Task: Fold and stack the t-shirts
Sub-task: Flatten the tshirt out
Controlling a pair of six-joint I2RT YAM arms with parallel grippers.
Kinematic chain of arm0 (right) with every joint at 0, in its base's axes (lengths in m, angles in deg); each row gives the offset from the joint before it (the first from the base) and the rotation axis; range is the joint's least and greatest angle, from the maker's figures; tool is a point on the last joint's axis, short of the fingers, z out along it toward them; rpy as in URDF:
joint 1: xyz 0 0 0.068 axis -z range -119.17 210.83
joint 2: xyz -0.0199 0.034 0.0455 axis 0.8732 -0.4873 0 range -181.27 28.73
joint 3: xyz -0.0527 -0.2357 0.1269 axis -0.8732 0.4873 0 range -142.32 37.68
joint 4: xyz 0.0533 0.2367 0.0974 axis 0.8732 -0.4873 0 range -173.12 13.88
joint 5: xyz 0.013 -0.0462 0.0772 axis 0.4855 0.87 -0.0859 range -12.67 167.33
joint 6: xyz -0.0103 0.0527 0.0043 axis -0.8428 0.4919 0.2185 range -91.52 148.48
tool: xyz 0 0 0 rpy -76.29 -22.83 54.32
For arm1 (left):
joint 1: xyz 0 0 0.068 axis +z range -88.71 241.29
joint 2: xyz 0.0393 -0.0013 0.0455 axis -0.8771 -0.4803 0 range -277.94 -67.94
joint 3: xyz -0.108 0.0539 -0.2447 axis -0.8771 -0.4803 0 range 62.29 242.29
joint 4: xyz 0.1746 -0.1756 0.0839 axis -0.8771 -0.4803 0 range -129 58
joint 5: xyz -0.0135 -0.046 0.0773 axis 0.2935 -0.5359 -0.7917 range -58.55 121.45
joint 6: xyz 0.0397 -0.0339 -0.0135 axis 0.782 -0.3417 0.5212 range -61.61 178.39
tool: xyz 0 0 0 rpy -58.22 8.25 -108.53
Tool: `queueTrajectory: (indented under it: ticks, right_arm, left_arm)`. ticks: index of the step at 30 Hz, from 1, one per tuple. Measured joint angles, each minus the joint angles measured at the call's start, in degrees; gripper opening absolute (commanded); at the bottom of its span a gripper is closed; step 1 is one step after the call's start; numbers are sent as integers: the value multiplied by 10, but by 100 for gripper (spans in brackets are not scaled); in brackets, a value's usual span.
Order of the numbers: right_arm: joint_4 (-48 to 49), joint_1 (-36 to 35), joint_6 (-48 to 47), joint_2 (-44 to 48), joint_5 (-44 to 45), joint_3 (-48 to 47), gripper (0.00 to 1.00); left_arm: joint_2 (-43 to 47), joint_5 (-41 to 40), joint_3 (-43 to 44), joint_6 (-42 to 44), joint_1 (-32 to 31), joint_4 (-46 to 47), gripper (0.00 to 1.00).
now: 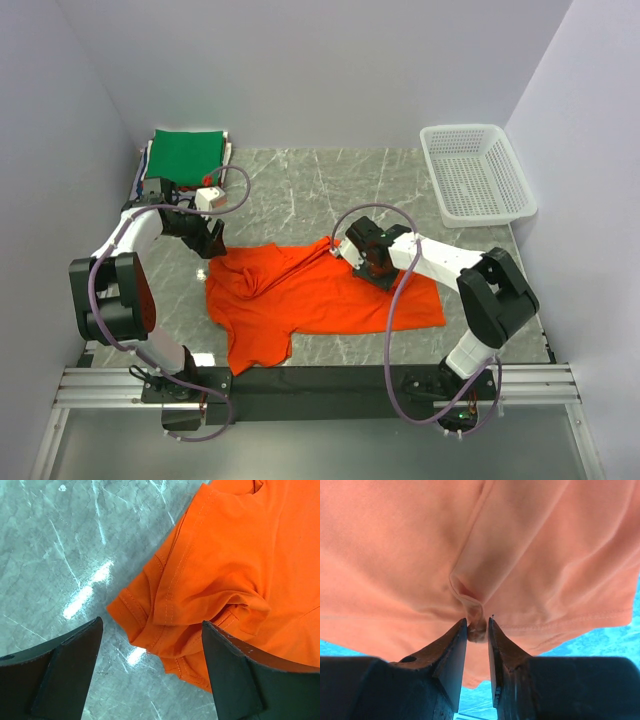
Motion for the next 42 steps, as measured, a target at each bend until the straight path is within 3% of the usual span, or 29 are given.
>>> queueTrajectory:
  ticks: [4,6,7,9,16,29,34,38,42]
  right_arm:
    - [0,0,-2,-12,-6,0,28]
    - [-2,0,-6,-16,-9,0,17]
    - [-3,0,-8,-16,-9,0,8]
    - [-5,0,-12,-16,-10,-1,0]
    - [-26,4,-11,-2,-13,-23,0]
    - [-35,111,-13,32,-16,-69,0]
    - [-42,141,-13,38,-15,-78,0]
    - [-51,140,-13,40,-21,-78,0]
    - [-56,140,-13,40,-24,-78,0]
  left_arm:
    - [0,0,0,5,0,-1,86]
    - [0,0,0,6,0,-1,86]
    - [0,0,0,7,0,-1,86]
    - [0,0,0,9,0,-3,86]
    - [2,4,0,65,-4,-34,78]
    - [49,-12,-50,152,-92,-27,82]
    - [2,-22,-11,92,-91,-2,76]
    - [-83,-15,76,23,-51,-11,76]
    - [-103,-9,91,-50,-2,-36,74]
